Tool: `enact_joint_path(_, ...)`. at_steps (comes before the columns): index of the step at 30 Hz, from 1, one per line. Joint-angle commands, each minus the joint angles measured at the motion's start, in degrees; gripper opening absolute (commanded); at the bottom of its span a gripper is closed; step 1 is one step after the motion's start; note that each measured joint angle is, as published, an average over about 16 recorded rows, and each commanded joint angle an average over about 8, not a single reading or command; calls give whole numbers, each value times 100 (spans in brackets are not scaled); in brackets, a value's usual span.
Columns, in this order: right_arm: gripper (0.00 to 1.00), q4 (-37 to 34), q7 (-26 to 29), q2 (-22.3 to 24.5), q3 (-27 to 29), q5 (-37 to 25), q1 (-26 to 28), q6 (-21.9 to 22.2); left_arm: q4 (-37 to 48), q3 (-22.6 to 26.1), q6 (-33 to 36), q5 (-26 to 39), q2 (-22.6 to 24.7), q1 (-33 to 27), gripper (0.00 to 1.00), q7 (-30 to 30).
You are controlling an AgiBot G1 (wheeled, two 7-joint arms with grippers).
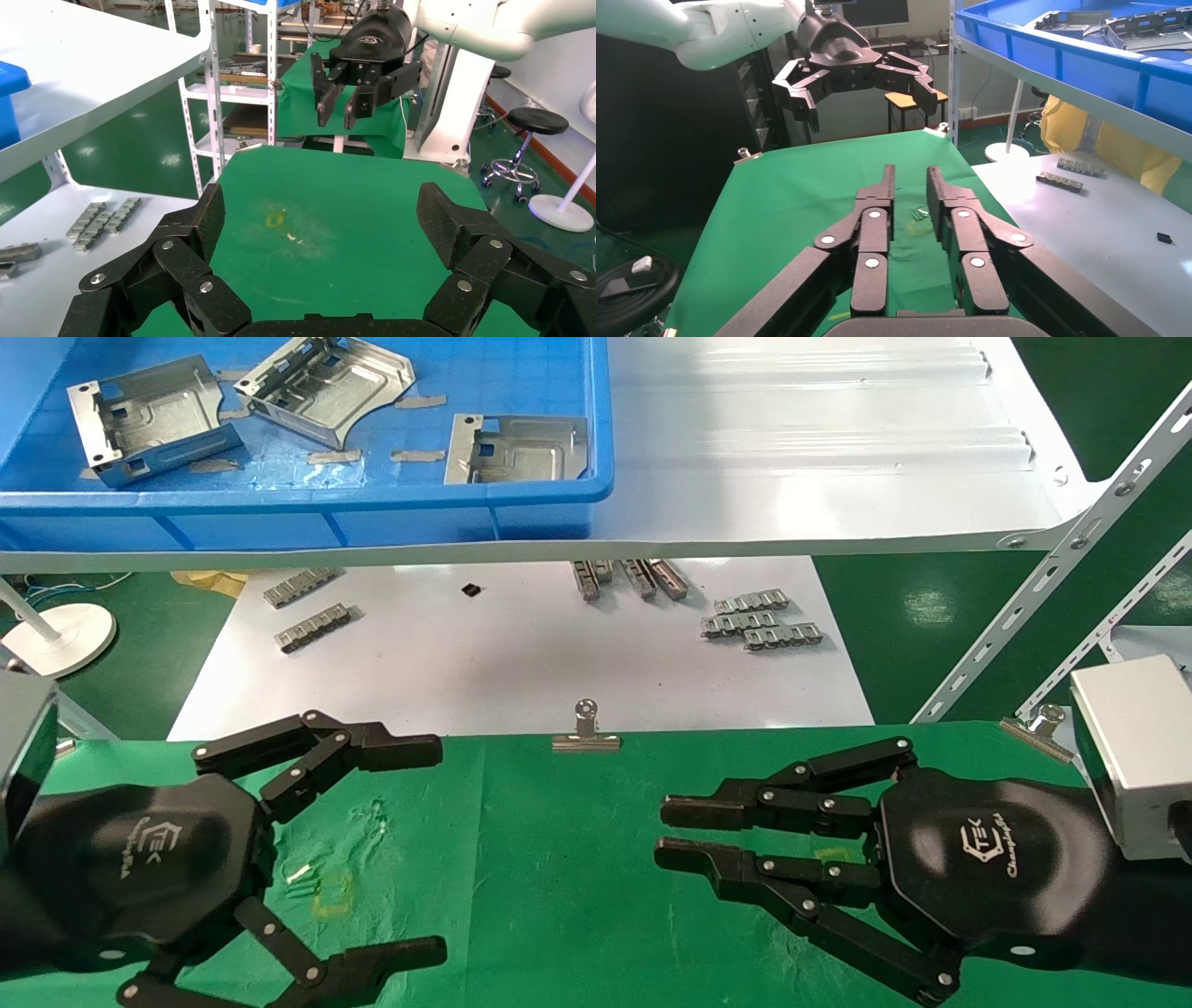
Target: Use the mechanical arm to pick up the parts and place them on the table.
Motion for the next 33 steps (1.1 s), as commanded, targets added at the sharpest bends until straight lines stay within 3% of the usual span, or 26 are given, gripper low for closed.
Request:
enact_joint_path(1, 0, 0, 0, 0, 0, 0, 0, 0, 0, 0, 0, 0, 0, 0, 100, 0)
enact_joint_path(33, 0, 0, 0, 0, 0, 0, 0, 0, 0, 0, 0, 0, 0, 0, 100, 0)
